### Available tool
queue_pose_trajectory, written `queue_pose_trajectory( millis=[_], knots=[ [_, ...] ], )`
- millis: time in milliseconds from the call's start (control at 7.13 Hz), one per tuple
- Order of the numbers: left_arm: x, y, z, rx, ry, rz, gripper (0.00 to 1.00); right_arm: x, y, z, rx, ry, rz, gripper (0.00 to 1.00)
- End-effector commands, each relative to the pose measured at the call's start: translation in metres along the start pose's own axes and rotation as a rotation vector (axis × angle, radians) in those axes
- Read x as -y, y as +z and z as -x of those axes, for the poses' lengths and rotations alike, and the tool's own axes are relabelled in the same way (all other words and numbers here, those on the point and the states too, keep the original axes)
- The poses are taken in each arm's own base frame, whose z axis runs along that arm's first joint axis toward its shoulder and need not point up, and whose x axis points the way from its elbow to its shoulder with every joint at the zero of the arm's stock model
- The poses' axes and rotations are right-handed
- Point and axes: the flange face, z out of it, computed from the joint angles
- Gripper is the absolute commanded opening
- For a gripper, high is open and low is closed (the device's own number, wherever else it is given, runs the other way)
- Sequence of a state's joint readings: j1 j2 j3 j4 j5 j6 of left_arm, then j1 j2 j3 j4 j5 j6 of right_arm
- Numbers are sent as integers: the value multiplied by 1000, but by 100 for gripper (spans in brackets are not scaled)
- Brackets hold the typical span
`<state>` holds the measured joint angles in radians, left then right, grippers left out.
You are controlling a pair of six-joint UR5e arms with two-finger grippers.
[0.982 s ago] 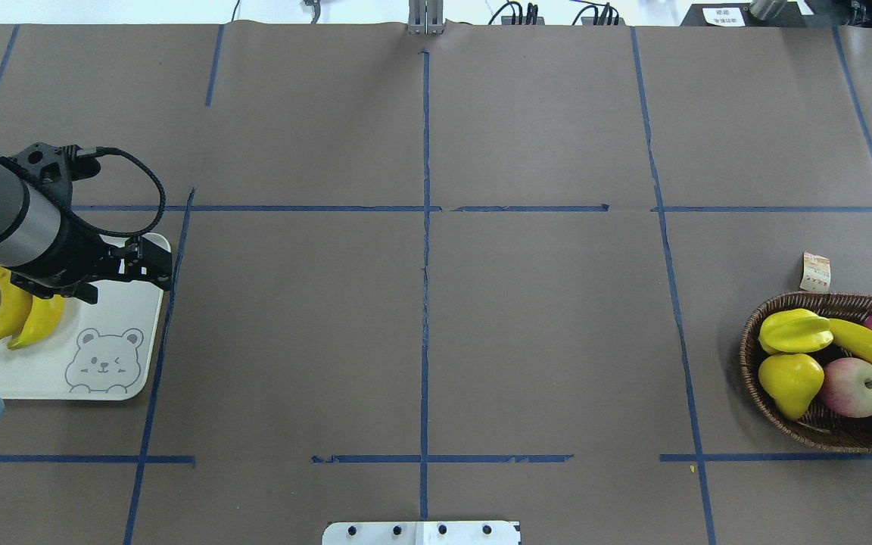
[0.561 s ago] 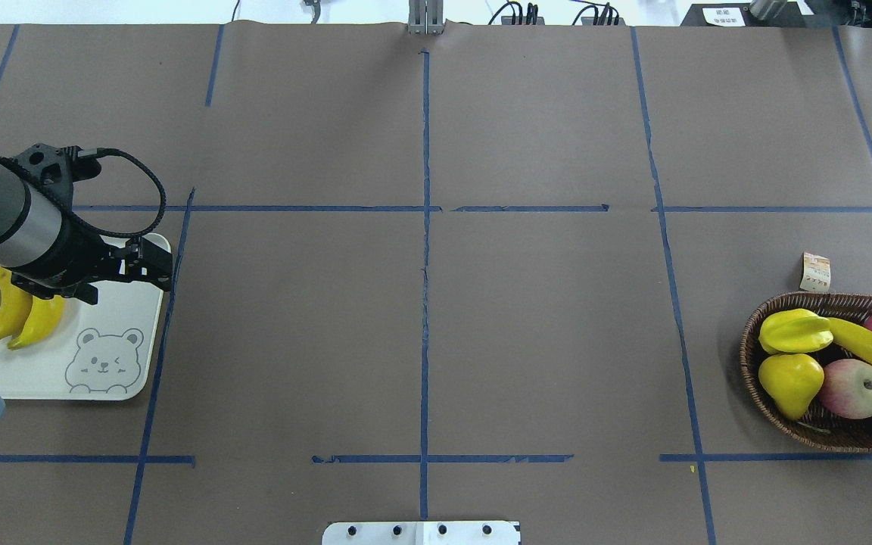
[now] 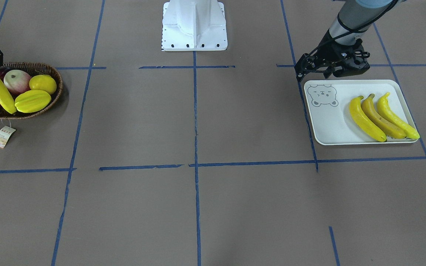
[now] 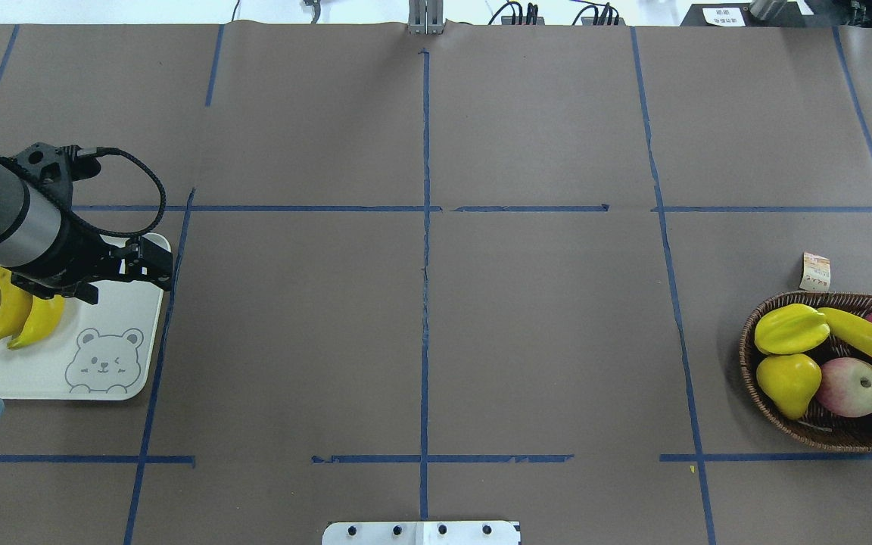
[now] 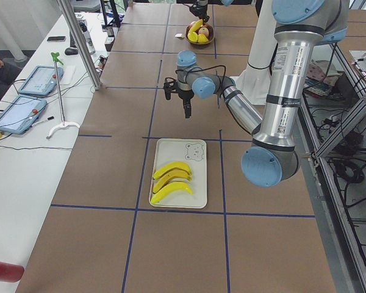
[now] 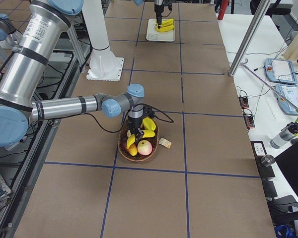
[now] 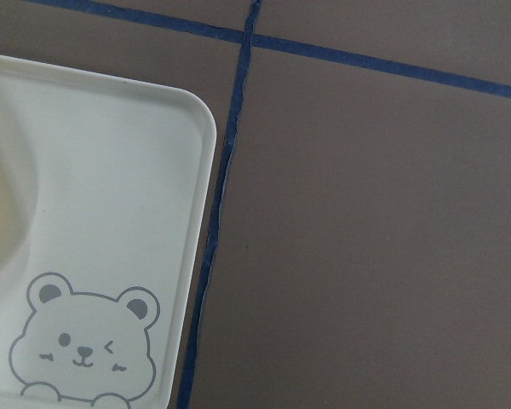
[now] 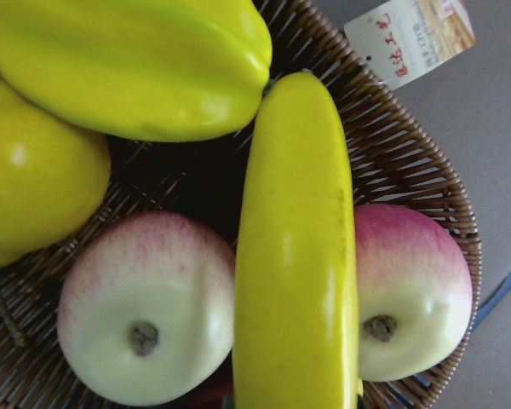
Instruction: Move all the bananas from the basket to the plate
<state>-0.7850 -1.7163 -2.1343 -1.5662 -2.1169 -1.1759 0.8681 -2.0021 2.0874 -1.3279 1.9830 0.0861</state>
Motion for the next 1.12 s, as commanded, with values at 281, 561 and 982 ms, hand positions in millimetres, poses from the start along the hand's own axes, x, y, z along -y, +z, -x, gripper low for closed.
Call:
queue_pose_trajectory(
  millis=[281, 561, 982],
  knots=[
    [1, 0, -7, -10, 7, 0, 100, 11, -45, -18, 116, 113, -118, 17],
    [-1, -4, -22, -32, 23, 1, 100, 52, -72, -6, 156, 302, -192, 19],
    [-15, -6, -55, -71, 79, 12, 100, 79, -115, 22, 264, 437, -260, 19]
  ],
)
